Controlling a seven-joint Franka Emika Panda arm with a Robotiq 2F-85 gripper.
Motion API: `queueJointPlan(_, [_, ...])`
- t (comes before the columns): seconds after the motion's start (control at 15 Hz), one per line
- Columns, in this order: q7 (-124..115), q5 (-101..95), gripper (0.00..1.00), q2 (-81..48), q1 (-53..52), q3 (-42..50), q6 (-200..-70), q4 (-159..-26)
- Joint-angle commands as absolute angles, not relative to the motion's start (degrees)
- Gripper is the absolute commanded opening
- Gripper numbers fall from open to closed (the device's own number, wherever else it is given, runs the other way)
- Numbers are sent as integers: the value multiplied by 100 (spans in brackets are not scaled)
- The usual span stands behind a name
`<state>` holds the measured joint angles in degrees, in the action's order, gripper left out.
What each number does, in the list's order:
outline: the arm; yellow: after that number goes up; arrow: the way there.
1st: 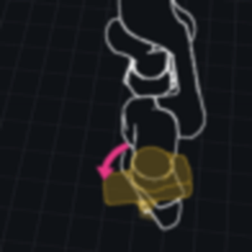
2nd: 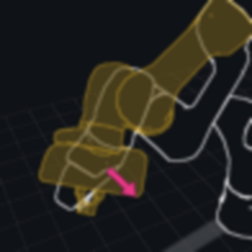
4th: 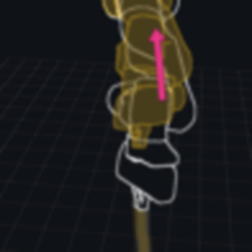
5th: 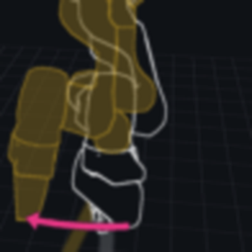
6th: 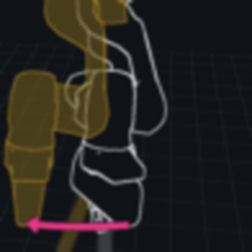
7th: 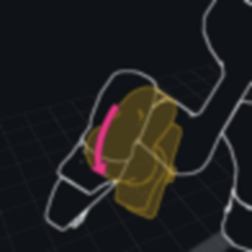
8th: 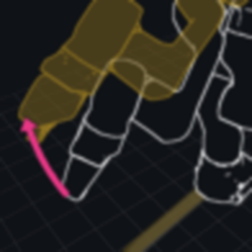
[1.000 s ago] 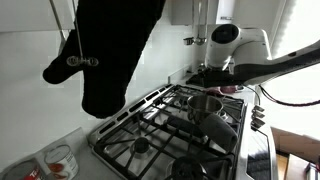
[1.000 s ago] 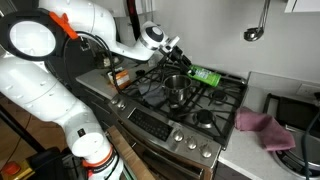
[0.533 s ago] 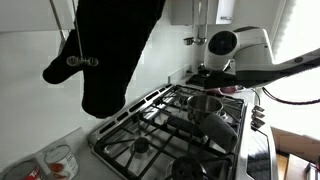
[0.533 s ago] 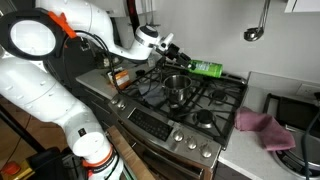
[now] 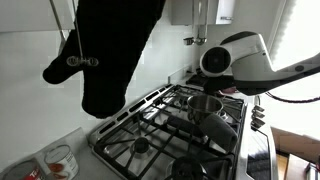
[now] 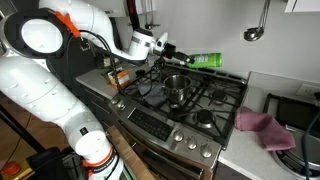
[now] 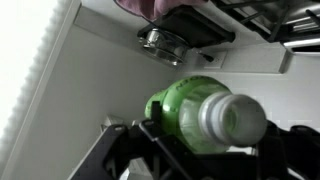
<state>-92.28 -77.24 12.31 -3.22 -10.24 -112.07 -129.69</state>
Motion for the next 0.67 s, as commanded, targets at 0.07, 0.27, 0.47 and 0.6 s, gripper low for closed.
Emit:
queueJointPlan(0.07, [-9506, -8298, 45, 1037, -530, -1039, -10595, -12929])
queueJointPlan(0.27, [-9584, -8494, 45, 929, -615, -1027, -10339, -12879])
queueJointPlan(0.47, [-9633, -8599, 45, 853, -667, -1007, -10182, -12857])
queueJointPlan(0.6, [-9682, -8453, 45, 839, -686, -959, -10269, -12848])
